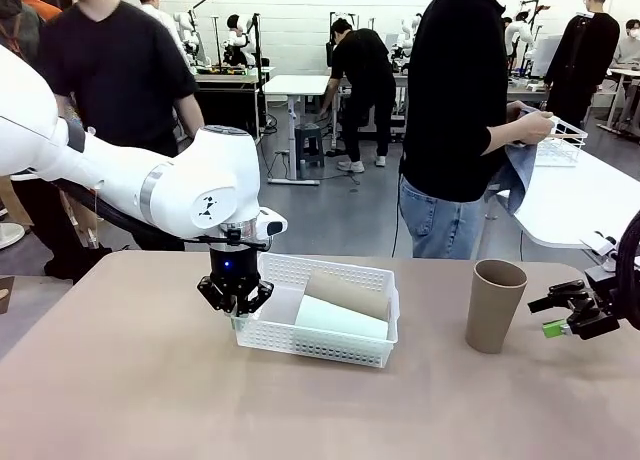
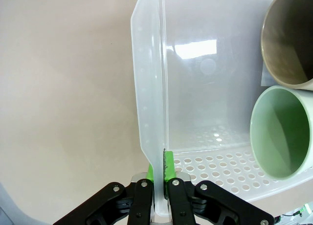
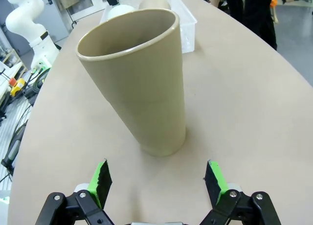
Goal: Clean and organize the cups into the basket.
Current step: Pick up the Reusable plastic cup from the right side of the table and stack it inside the Organizing basket in the center of the table.
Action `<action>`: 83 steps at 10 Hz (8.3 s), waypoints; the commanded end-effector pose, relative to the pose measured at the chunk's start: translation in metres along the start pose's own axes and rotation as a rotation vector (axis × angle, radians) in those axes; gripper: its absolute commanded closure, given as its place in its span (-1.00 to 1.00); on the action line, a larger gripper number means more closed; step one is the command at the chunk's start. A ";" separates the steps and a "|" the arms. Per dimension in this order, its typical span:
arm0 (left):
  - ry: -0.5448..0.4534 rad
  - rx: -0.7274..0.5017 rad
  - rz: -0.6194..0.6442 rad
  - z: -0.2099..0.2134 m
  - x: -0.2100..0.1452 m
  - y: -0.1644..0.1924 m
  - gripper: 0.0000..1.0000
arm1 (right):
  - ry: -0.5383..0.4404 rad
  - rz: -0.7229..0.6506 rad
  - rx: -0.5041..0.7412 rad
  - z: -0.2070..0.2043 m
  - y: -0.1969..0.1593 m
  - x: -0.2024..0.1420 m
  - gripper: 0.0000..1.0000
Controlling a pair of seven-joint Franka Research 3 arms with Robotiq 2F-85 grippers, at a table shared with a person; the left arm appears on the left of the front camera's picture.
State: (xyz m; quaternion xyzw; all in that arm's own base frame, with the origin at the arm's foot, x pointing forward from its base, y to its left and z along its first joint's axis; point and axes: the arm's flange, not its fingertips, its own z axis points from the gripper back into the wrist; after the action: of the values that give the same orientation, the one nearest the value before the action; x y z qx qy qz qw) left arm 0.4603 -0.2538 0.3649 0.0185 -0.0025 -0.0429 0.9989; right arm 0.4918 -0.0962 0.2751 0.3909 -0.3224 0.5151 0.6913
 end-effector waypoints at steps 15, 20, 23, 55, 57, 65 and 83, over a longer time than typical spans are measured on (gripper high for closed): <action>-0.003 -0.002 0.001 0.001 0.000 0.000 0.90 | -0.071 0.109 0.024 -0.082 -0.005 0.010 -1.00; -0.003 -0.002 0.001 0.001 0.000 0.000 0.90 | -0.113 0.134 0.043 -0.100 -0.011 0.015 -1.00; -0.003 -0.002 0.001 0.001 0.000 0.000 0.90 | -0.128 0.168 0.094 -0.101 -0.009 0.014 0.18; -0.003 -0.002 0.001 0.001 0.000 0.000 0.90 | 0.936 0.193 0.184 -0.261 0.138 0.332 -0.60; -0.003 -0.002 0.001 0.001 0.000 0.000 0.90 | 0.999 0.174 0.187 -0.273 0.129 0.330 -0.60; -0.003 -0.002 0.001 0.001 0.000 0.000 0.90 | 0.971 0.171 0.154 -0.315 0.086 0.305 -0.60; -0.003 -0.002 0.001 0.001 0.000 0.000 0.90 | 0.837 0.252 0.083 -0.269 0.080 0.304 -1.00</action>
State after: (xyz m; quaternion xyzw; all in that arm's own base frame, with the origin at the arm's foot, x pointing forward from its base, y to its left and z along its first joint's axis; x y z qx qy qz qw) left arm 0.4602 -0.2539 0.3647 0.0186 -0.0023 -0.0430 0.9989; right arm 0.5180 0.3132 0.4114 0.1279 0.0026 0.7152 0.6871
